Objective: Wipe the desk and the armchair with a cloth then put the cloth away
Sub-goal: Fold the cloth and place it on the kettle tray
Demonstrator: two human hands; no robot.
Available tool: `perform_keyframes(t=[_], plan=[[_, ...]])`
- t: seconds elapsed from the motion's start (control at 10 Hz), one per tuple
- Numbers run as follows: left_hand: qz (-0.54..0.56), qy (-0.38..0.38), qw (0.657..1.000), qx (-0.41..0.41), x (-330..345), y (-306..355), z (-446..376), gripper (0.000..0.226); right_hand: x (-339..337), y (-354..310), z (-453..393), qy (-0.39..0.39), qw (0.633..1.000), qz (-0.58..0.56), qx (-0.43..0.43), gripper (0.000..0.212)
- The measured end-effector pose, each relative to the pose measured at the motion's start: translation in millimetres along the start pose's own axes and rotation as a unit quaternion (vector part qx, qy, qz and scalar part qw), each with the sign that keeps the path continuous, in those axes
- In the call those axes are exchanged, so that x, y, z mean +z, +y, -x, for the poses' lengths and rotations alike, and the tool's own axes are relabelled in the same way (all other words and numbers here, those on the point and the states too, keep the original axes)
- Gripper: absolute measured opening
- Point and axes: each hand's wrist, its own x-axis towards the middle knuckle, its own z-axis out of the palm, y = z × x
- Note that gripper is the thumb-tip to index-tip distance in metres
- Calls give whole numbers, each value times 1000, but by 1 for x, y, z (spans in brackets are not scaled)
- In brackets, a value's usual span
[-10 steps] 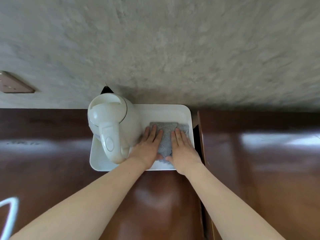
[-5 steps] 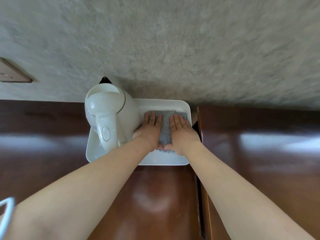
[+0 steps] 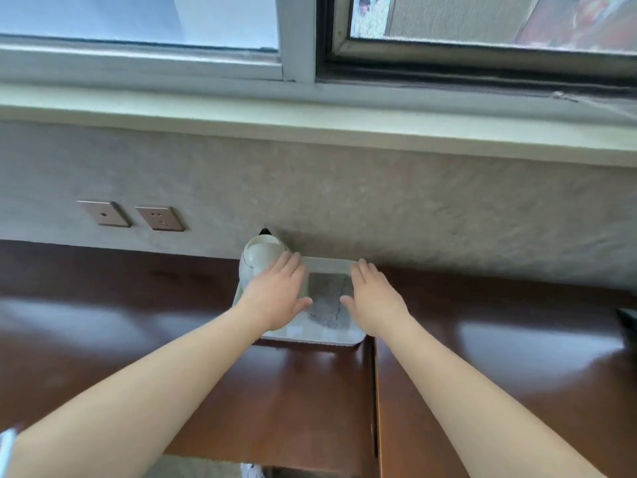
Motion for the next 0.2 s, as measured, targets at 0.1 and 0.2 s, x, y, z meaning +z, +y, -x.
perform_keyframes(t=[0.1,0.2], plan=[[-8,46,999,-17,-56,-10,28,75,-55,-18,23,44,999,29,-9,72],[16,102,994,-23,-106,-16,54,72,-104,-42,51,82,996,18,-6,71]])
